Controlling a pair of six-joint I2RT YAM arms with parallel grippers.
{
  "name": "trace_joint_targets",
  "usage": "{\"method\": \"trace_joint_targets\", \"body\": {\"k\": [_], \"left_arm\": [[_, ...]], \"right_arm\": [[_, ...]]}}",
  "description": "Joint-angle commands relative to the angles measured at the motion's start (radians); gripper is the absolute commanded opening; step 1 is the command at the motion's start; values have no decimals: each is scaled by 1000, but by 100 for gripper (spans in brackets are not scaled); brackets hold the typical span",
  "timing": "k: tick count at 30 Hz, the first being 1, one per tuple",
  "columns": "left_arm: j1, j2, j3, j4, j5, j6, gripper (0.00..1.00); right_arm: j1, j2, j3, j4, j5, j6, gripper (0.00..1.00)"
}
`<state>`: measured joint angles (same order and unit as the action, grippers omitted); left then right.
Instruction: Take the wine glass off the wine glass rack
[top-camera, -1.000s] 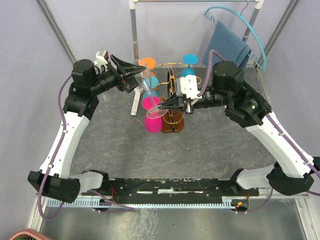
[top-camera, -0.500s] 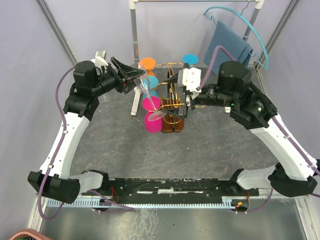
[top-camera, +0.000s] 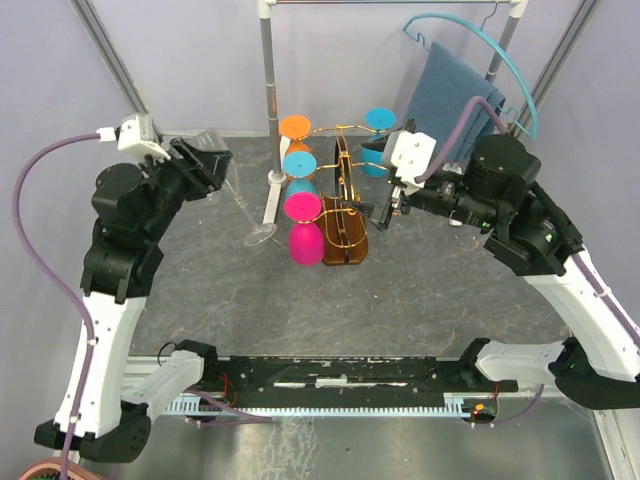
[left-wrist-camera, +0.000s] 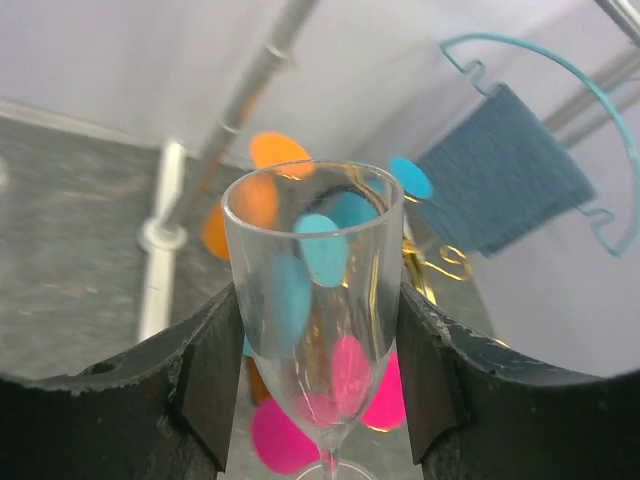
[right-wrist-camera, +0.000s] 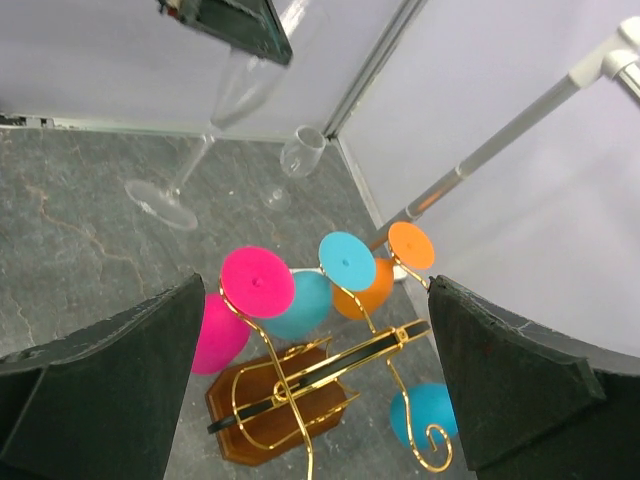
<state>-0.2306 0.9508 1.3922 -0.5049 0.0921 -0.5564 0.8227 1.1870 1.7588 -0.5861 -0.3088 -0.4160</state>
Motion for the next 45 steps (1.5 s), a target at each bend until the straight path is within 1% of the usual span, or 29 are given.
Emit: {"method": "trace_joint_targets", "body": {"k": [1,4,9,12,13,15,17,20,24,27,32,36,42,45], "left_arm": [[5,-54,-72,59,-223,220,49],[4,-85,-177,148,-284,282,49],[5,-127,-389,384,-399,360,50],[4,-113,-470,484,-462,389,51],[4,-103,-489,513,-478,400,51],[4,-75,-522,560,-519,412,52],[4,-46,-548,605,-557,420,52],[5,-8,-587,673,-601,443,54],[11,71,-623,772,-650,466,54],[25,150,-637,840,-663,463,56],[30,256,-645,983,-772,484,58],[31,347,-647,1098,-840,471,60],[33,479,-667,1277,-922,461,60],[32,525,-659,1321,-937,461,60]], "right_arm": [[1,0,-33,52,44,8,100],[0,5,-40,50,50,17,100],[-3,23,-56,43,96,90,100],[-15,60,-37,6,189,208,100],[-24,81,-22,-18,243,271,100],[-88,130,22,-103,334,409,100],[-155,133,-30,-108,398,539,100],[-255,80,-171,-58,469,655,99],[-331,29,-294,-42,489,690,100],[-353,-12,-391,-7,477,700,100],[-378,-64,-497,9,471,695,100],[-407,-84,-535,6,467,699,100],[-434,-103,-576,5,435,714,100],[-443,-90,-594,3,409,739,100]]}}
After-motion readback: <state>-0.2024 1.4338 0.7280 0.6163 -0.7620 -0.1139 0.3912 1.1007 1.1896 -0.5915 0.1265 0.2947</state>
